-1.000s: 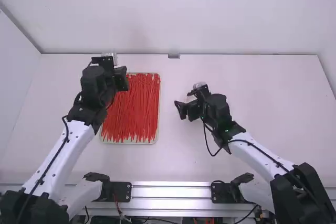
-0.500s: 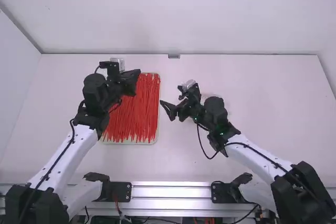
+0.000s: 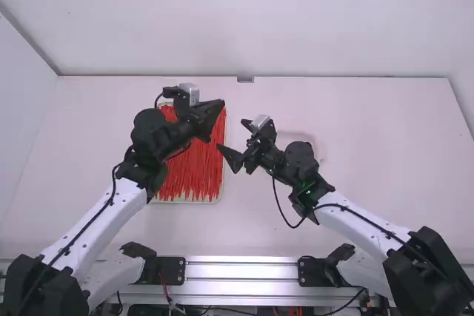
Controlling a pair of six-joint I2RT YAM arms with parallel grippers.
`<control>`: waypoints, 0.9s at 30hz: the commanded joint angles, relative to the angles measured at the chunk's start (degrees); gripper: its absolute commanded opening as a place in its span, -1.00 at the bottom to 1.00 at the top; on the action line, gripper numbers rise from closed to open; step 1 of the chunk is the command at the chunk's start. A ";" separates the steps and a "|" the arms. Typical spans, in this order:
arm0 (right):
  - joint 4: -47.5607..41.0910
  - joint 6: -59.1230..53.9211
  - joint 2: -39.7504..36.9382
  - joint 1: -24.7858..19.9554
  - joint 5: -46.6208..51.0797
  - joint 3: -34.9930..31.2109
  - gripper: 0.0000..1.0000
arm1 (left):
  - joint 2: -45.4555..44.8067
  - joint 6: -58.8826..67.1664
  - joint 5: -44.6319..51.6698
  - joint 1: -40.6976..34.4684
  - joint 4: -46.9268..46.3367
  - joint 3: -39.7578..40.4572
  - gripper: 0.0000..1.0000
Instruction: Fasten the cable tie
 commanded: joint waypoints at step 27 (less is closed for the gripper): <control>0.72 -0.04 0.44 -0.04 4.90 1.70 -1.00 | 2.97 -1.84 0.42 -3.26 5.88 -0.22 -0.96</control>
